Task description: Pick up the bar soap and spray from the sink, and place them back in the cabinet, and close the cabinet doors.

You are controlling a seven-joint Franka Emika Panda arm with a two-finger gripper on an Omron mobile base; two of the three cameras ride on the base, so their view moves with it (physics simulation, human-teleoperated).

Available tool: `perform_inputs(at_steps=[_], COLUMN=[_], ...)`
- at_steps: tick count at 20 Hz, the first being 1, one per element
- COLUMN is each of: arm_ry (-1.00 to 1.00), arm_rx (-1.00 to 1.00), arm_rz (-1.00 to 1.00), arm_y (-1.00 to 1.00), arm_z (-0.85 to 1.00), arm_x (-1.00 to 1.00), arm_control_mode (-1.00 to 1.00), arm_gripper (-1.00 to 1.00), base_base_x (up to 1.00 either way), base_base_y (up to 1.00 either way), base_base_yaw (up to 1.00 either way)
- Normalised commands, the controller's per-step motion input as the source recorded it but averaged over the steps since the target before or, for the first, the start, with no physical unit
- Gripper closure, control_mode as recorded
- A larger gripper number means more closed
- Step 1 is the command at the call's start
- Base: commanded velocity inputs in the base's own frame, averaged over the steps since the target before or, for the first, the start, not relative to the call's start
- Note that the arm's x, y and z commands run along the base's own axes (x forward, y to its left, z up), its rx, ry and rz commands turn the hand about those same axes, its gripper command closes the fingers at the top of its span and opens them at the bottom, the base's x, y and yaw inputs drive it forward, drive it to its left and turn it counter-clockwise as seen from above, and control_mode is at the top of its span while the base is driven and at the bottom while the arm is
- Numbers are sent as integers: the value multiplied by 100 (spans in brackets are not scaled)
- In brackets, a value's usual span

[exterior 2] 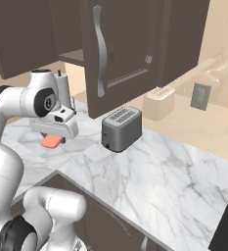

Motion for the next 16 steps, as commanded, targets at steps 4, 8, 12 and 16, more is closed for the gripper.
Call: perform_inputs(at_steps=[4, 8, 12, 16], arm_ry=[-1, -5, -5, -4], arm_rx=[0, -1, -1, -1], arm_rz=[0, 0, 0, 0], arm_y=[18, 19, 15, 13], arm_z=[12, 23, 33, 36], arm_x=[0, 0, 3, 12], arm_control_mode=[-100, -100, -100, -100], arm_gripper=[100, 100, 100, 100], base_base_x=[0, 0, 0, 0], base_base_y=[0, 0, 0, 0], base_base_yaw=[0, 0, 0, 0])
